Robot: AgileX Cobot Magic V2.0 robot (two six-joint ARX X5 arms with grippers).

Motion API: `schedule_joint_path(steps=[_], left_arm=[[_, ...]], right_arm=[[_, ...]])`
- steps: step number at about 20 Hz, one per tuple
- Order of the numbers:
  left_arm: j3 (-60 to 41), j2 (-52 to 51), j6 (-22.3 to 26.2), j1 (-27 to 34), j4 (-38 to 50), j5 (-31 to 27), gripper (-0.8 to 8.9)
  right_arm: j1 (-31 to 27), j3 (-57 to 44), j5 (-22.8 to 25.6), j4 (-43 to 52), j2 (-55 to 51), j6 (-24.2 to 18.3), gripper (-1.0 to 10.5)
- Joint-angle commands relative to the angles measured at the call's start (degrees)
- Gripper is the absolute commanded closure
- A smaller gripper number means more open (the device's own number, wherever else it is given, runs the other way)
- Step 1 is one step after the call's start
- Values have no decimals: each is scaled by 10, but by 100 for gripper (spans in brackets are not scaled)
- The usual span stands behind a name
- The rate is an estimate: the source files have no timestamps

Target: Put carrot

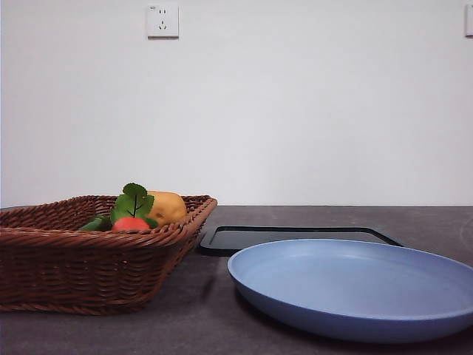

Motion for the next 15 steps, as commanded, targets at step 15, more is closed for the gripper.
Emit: schedule_joint_path(steps=[15], left_arm=[[29, 35, -147, 2, 22, 111, 806]], right_arm=[[0, 29, -54, 0, 28, 277, 944]])
